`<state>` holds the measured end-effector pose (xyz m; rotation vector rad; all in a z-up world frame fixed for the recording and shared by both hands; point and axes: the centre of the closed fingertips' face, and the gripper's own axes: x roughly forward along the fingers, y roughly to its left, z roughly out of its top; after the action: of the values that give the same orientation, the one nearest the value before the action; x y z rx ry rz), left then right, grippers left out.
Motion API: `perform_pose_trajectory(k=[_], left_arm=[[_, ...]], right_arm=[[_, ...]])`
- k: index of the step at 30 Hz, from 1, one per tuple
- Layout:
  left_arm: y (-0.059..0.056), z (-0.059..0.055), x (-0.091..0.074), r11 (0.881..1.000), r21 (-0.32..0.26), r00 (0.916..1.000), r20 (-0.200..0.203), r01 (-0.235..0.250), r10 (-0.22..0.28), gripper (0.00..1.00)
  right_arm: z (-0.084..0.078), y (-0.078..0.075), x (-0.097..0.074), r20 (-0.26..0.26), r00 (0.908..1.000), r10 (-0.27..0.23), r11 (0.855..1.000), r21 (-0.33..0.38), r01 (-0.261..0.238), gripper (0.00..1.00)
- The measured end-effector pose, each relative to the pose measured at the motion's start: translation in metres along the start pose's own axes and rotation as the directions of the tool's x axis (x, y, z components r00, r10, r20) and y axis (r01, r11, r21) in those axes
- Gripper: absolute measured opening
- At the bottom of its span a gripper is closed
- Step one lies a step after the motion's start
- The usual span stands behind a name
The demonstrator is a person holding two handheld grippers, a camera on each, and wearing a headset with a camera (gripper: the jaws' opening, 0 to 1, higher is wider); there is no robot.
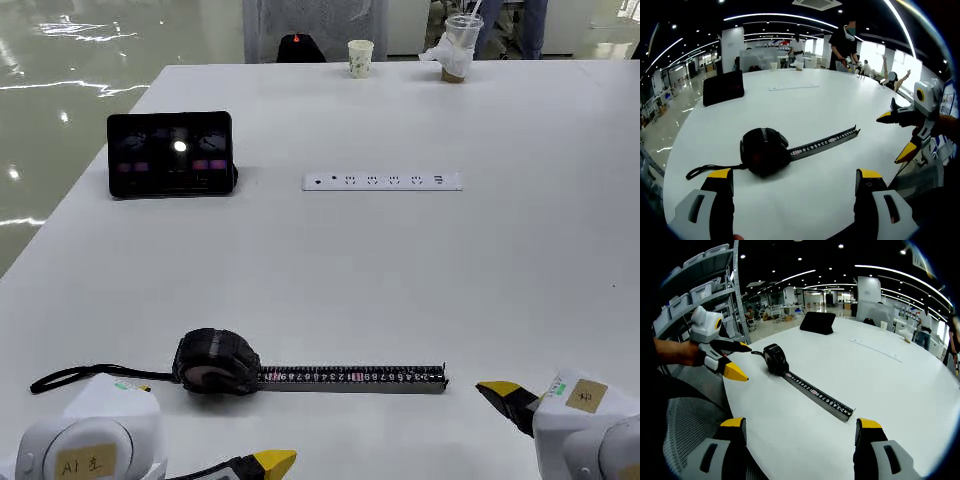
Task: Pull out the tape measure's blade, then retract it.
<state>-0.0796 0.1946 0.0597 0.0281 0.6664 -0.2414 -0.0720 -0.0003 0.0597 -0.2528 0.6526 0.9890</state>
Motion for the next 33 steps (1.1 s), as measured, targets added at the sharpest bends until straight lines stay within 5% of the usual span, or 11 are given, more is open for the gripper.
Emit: perform_pose_trajectory(k=[33], left_arm=[[0.020, 0.026, 0.036, 0.999, -0.021, 0.9994, 0.018, -0.029, 0.030, 0.97]], right_arm=[[-0.003, -0.031, 0.015, -0.084, 0.9927, 0.087, 0.980, -0.169, -0.100, 0.65]])
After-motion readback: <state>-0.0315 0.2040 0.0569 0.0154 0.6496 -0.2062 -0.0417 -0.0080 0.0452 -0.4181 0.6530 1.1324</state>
